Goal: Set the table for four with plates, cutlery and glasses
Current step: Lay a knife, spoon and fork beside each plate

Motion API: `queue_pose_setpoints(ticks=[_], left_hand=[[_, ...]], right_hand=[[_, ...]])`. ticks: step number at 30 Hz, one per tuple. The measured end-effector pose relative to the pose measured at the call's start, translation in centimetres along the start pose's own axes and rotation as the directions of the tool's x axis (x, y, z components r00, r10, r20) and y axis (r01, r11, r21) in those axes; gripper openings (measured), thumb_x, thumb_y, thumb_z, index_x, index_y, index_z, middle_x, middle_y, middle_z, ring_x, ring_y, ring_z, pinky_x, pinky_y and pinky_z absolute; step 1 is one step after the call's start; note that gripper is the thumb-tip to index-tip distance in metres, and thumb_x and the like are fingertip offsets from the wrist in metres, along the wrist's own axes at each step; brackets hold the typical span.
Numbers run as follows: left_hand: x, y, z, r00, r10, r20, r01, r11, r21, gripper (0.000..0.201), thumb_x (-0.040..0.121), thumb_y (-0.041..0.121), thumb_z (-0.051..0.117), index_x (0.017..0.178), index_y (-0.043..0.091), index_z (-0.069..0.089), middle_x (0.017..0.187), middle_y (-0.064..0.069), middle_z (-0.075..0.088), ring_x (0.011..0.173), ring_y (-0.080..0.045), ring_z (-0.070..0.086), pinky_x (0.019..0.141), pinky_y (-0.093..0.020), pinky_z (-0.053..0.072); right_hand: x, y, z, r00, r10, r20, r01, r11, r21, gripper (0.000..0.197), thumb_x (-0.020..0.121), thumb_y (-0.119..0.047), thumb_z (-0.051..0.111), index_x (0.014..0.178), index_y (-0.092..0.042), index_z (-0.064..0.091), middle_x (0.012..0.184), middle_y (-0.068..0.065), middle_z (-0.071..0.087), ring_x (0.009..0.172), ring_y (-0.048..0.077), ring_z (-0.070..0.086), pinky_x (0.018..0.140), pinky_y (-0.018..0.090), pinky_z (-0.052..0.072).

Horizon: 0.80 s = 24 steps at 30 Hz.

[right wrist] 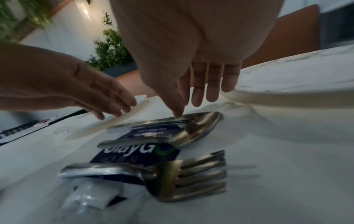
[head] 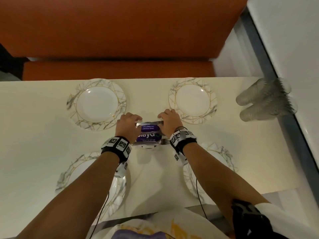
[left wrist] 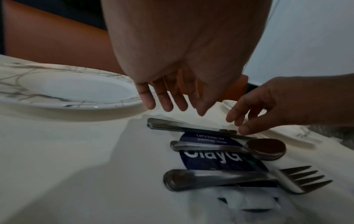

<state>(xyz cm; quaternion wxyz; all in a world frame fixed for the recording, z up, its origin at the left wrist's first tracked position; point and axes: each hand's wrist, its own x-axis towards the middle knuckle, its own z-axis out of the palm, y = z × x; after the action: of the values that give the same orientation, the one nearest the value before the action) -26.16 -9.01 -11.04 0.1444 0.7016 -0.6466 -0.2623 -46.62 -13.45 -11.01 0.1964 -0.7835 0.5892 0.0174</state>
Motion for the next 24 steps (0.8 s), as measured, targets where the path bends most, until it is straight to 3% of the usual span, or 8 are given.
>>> queue_pose_setpoints(ticks=[5, 8, 18, 24], left_hand=[[2.1, 0.7, 0.6, 0.986, 0.005, 0.165, -0.040, 0.977, 0.210, 0.026, 0.093, 0.033, 0.069, 0.118, 0.031, 0.072, 0.116, 0.004, 0.067, 0.112, -0.025, 0.055, 0.101, -0.047, 0.043], [2.7, 1.0, 0.6, 0.980, 0.008, 0.201, -0.061, 0.964, 0.259, 0.022, 0.092, 0.028, 0.069, 0.114, 0.032, 0.073, 0.113, 0.004, 0.067, 0.109, -0.024, 0.056, 0.099, -0.045, 0.045], [3.6, 1.5, 0.7, 0.967, 0.001, 0.256, -0.060, 0.973, 0.225, 0.017, 0.092, 0.017, 0.068, 0.104, 0.026, 0.075, 0.103, 0.002, 0.069, 0.100, -0.021, 0.059, 0.085, -0.040, 0.052], [3.7, 1.6, 0.2, 0.958, -0.049, 0.282, -0.001, 0.984, 0.176, 0.021, 0.090, 0.017, 0.066, 0.107, 0.025, 0.075, 0.103, 0.000, 0.067, 0.098, -0.023, 0.062, 0.082, -0.042, 0.055]], right_hand=[[1.4, 1.0, 0.1, 0.987, -0.112, 0.118, 0.118, 0.992, -0.045, 0.026, 0.091, -0.028, 0.062, 0.116, -0.020, 0.067, 0.117, 0.000, 0.055, 0.116, 0.024, 0.044, 0.103, 0.042, 0.040], [1.9, 1.2, 0.2, 0.973, -0.174, 0.151, 0.190, 0.977, -0.101, 0.020, 0.093, -0.027, 0.059, 0.109, -0.019, 0.070, 0.113, 0.000, 0.057, 0.113, 0.023, 0.047, 0.103, 0.043, 0.040], [3.0, 0.9, -0.6, 0.942, -0.239, 0.235, 0.279, 0.948, -0.155, 0.022, 0.088, -0.026, 0.062, 0.106, -0.013, 0.064, 0.112, 0.002, 0.056, 0.109, 0.022, 0.049, 0.087, 0.038, 0.045], [3.5, 0.9, -0.9, 0.939, -0.205, 0.276, 0.254, 0.955, -0.156, 0.020, 0.086, -0.028, 0.061, 0.102, -0.019, 0.055, 0.104, 0.000, 0.061, 0.102, 0.023, 0.053, 0.095, 0.046, 0.045]])
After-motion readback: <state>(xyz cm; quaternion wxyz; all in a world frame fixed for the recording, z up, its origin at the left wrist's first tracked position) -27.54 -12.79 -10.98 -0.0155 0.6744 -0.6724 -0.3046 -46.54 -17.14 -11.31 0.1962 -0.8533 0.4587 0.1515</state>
